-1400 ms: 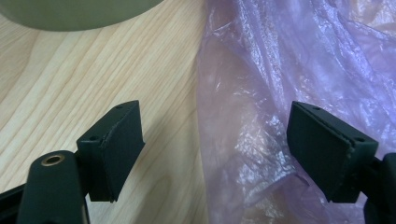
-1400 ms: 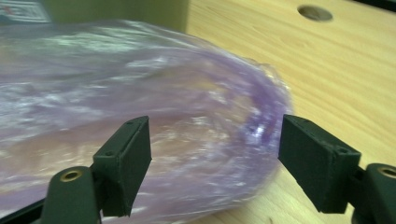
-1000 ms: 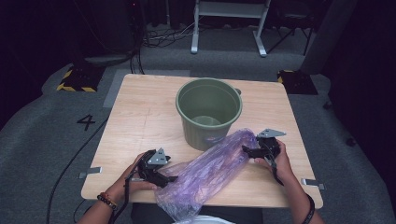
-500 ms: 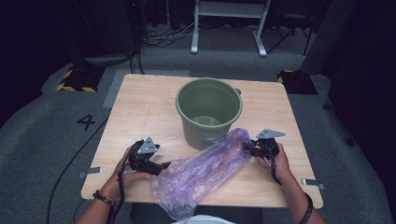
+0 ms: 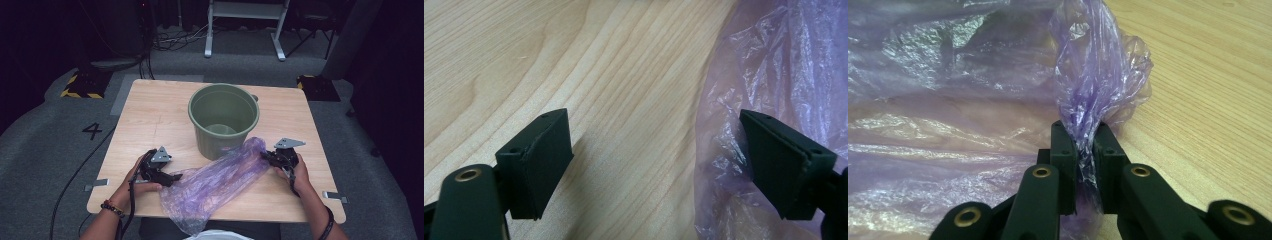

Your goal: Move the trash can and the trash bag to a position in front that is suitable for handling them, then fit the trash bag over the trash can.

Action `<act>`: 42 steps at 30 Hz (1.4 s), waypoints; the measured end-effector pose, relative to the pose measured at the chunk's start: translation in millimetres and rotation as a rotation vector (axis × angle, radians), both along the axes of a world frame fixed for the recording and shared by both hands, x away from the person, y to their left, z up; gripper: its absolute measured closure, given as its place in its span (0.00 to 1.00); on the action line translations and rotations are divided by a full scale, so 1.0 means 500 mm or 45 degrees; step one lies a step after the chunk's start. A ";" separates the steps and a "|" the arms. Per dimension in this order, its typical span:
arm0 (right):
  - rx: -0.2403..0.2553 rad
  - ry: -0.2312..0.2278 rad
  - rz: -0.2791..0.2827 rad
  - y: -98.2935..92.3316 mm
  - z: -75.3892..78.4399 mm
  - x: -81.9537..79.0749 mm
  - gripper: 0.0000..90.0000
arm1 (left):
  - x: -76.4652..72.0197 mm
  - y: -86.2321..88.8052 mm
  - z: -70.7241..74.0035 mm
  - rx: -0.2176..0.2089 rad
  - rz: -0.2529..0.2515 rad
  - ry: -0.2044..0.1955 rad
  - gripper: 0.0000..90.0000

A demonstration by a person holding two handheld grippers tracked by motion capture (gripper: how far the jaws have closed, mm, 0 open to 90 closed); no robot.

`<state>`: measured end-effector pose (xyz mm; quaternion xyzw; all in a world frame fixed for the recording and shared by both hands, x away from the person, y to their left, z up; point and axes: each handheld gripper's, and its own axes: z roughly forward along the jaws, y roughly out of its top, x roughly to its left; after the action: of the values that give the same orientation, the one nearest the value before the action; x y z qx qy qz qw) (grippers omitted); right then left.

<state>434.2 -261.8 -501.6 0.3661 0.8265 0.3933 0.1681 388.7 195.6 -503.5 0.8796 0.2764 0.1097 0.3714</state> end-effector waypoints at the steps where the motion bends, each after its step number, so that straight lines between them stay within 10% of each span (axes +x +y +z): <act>1: -0.002 -0.002 0.002 0.000 0.000 0.000 0.93 | 0.000 0.000 0.000 -0.001 0.001 0.000 0.18; 17: 0.024 -0.051 0.018 -0.003 0.008 -0.003 0.95 | -0.001 0.001 0.001 -0.005 0.015 0.005 0.18; 28: 0.128 -0.281 0.094 0.005 0.083 -0.044 0.95 | -0.008 -0.015 0.035 -0.107 -0.026 -0.019 0.19; 42: 0.173 -0.433 0.103 0.022 0.149 -0.076 0.95 | -0.037 -0.101 0.096 -0.163 -0.190 -0.035 0.18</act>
<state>396.3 -250.6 -427.0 0.2715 0.7717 0.5108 0.2643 370.1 145.3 -455.4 0.8707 0.2113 0.0759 0.4377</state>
